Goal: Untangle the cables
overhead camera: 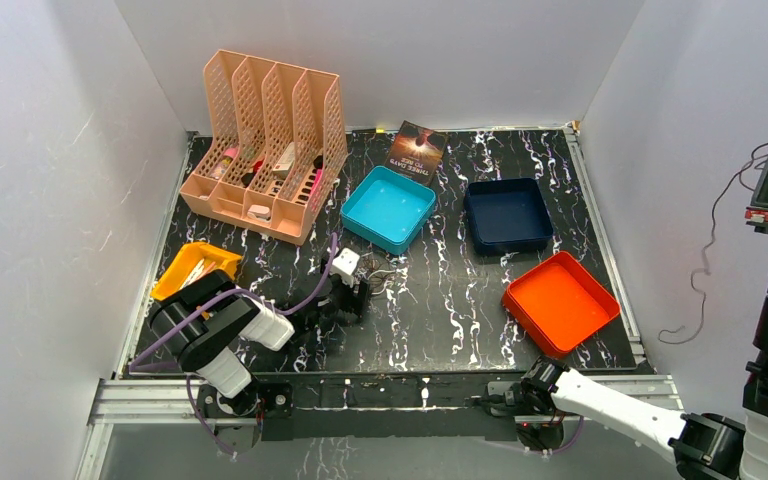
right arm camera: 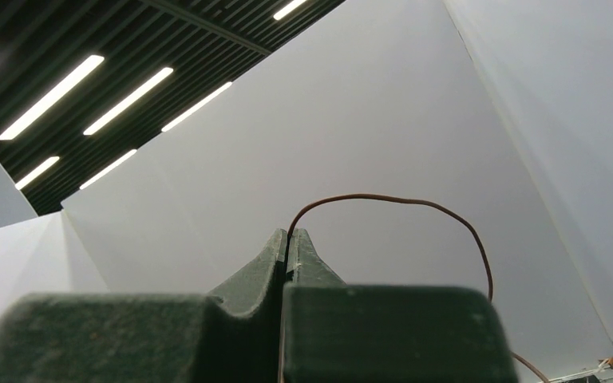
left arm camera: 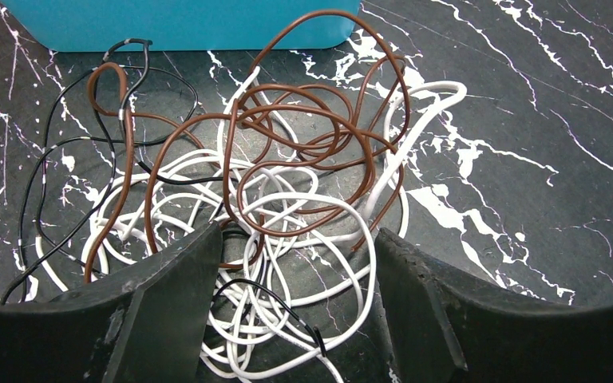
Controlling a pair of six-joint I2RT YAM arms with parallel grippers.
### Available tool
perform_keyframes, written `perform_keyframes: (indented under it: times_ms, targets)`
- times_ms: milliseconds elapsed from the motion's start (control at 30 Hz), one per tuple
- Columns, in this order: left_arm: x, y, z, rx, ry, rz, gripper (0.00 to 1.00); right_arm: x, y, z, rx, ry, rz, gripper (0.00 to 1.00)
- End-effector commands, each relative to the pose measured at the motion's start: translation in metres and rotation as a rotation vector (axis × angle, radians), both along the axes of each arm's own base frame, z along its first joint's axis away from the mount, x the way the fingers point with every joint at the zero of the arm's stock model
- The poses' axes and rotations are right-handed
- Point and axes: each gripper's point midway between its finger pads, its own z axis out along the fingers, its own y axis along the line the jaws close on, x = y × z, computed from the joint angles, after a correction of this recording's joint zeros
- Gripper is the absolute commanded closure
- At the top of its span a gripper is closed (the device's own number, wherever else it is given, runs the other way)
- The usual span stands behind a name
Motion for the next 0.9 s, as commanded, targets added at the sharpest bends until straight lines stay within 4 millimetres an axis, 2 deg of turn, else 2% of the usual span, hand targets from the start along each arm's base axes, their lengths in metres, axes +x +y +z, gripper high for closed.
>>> perform_keyframes:
  times_ms: [0,433,667,867]
  targets:
    - [-0.007,0.009,-0.013,0.03,0.036,0.019,0.29,0.004,0.002,-0.001,0.006,0.006,0.008,1.0]
    - [-0.003,0.003,0.028,-0.034,-0.032,0.004,0.17,0.037,0.054,-0.01,-0.126,0.089,0.042,1.0]
    - [-0.003,0.004,0.053,-0.06,-0.055,0.011,0.1,0.067,0.083,-0.034,-0.229,0.217,0.005,1.0]
    - [0.0,0.006,0.07,-0.079,-0.075,0.03,0.05,0.082,0.092,-0.05,-0.285,0.307,-0.051,1.0]
